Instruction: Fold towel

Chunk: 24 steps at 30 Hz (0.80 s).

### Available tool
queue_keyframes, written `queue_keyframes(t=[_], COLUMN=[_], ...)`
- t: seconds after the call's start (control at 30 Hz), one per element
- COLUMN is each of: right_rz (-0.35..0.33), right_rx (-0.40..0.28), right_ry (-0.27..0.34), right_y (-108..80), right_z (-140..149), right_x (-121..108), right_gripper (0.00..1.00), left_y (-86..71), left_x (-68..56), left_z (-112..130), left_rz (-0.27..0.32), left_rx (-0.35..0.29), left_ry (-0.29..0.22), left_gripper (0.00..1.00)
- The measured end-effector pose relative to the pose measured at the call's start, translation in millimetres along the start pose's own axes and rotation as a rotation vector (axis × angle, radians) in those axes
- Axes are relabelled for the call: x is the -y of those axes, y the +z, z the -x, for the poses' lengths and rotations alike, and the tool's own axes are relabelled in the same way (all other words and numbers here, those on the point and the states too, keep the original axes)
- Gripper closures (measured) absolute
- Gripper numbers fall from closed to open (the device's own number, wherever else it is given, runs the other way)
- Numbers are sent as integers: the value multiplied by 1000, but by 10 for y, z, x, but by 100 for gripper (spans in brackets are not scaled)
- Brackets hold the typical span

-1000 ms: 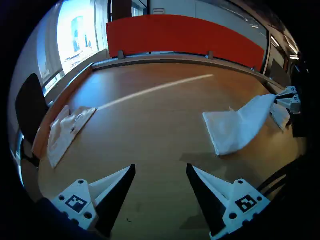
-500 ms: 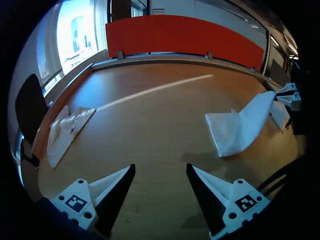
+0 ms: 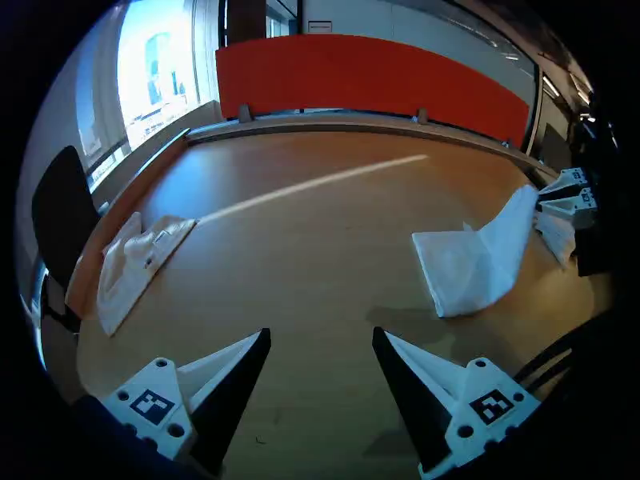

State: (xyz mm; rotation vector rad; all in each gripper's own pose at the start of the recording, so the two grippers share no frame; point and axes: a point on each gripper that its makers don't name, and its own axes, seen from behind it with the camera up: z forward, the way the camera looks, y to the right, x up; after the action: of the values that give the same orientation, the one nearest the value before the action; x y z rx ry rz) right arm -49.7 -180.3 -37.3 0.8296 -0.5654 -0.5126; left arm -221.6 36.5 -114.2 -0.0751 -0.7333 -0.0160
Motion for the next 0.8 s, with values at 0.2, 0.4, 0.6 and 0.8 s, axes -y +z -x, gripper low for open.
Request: queue_keyframes(t=[0.2,0.4,0.6,0.8], right_rz=[-60,-116,-160,-185], right_rx=[5,16,28,41], right_ry=[-10,-14,0,6], right_y=[214,419,592,682], right_z=[-58,-80,-106,-115], right_x=[250,496,685,772], right_gripper=[96,96,96,95], left_y=[-39,-81,-106,-113], left_x=[32,76,117,166], left_z=[-19,-23,-12,-7], left_rz=[-3,-8,-12,-16], left_rx=[-8,-15,-16,-17], left_ry=[-11,-20,-29,-34], left_gripper=[6,6,6,6])
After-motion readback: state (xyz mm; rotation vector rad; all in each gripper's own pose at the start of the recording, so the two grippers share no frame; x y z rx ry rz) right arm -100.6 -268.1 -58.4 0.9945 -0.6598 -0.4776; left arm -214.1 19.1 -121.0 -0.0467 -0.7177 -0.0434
